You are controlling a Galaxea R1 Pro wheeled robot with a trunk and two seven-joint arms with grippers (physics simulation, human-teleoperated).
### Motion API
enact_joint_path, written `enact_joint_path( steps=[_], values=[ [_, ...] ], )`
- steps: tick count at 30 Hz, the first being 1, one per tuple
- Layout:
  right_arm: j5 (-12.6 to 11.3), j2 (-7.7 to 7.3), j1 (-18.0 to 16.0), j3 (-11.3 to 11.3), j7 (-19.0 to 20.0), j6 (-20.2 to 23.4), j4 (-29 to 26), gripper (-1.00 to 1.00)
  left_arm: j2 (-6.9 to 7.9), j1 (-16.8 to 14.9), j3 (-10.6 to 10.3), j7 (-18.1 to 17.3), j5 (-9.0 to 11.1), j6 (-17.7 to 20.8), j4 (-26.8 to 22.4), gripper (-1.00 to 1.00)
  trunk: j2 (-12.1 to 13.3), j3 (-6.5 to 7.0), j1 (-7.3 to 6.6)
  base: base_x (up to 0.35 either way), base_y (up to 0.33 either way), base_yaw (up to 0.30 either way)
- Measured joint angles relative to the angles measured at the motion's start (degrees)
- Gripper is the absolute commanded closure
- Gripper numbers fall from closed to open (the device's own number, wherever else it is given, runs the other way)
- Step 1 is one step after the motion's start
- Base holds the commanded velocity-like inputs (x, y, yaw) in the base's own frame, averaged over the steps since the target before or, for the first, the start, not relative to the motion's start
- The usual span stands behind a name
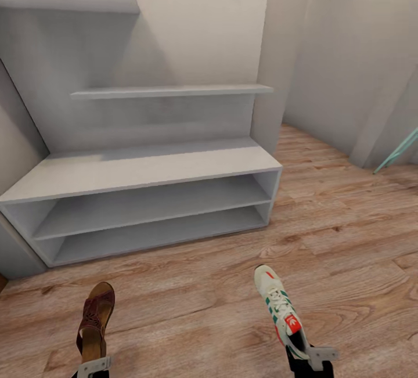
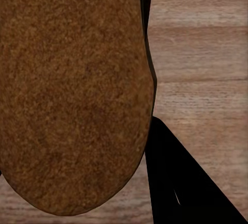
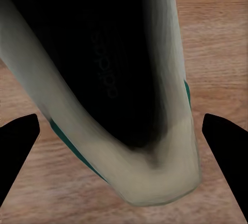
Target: Pick up the two gym shoes and the two sandals from the corridor floor and place them onto the hallstand (shoe rack) in the corridor, making sure they are on the rack and not on the floor. Arrange them so the two gym shoes are next to each other and the two sandals are next to each other.
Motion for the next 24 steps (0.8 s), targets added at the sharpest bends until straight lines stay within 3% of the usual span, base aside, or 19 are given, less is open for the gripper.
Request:
enact_joint_path(
  steps=[4,5,6,7,9,11,14,18,21,24],
  values=[
    [-0.2,0.03,0.0,-0.3,-0.1,0.0,-0.2,1.0,-0.03,0.0,-0.3,-0.1,-0.4,0.1,0.0,1.0,0.0,0.0,0.0,0.0,0.0,0.0],
    [-0.2,-2.28,0.0,-0.4,-0.3,0.3,-1.2,1.0,0.04,-0.1,-0.4,0.4,-0.4,0.8,-0.2,1.0,0.0,0.0,0.0,0.0,0.0,0.0],
    [-1.3,-3.65,0.0,-2.6,-0.4,0.4,-1.7,1.0,0.12,-0.3,-0.4,0.5,-0.2,0.9,-0.4,1.0,0.0,0.0,0.0,0.0,0.0,0.0],
    [-0.7,-4.58,0.0,-2.7,-0.4,0.6,-2.1,1.0,0.17,-0.5,-0.4,0.5,-0.2,1.0,-0.5,1.0,0.0,0.0,0.0,0.0,0.0,0.0],
    [-0.9,-6.36,0.0,-7.0,-0.4,1.8,-3.2,1.0,0.15,-0.8,-0.3,0.7,-0.2,1.4,-0.7,1.0,0.0,0.0,0.0,0.0,0.0,0.0],
    [-1.1,-8.55,0.0,-14.6,-0.2,6.9,-5.9,1.0,0.25,-2.8,-0.1,0.8,-0.2,5.8,-2.4,1.0,0.0,0.01,0.0,0.0,0.0,0.0],
    [-0.6,-9.93,0.0,-18.4,0.0,12.2,-9.0,1.0,0.55,-6.5,0.0,1.6,-0.3,13.4,-4.6,1.0,0.0,0.01,0.0,0.0,0.0,0.0],
    [-0.5,-11.61,0.0,-20.2,0.0,16.0,-11.5,1.0,0.87,-12.5,0.2,5.7,-0.6,24.0,-8.1,1.0,0.0,0.01,0.0,0.0,0.0,0.0],
    [-0.5,-12.45,0.0,-20.7,-0.2,16.6,-11.9,1.0,1.0,-16.3,0.0,7.7,-0.8,29.0,-10.0,1.0,0.0,0.01,0.0,0.0,0.0,0.0],
    [-0.5,-12.75,0.0,-22.9,-0.3,16.8,-12.0,1.0,1.85,-20.0,-0.2,8.5,-0.9,34.5,-10.9,1.0,0.0,0.01,0.0,0.0,0.0,0.0]
  ],
)
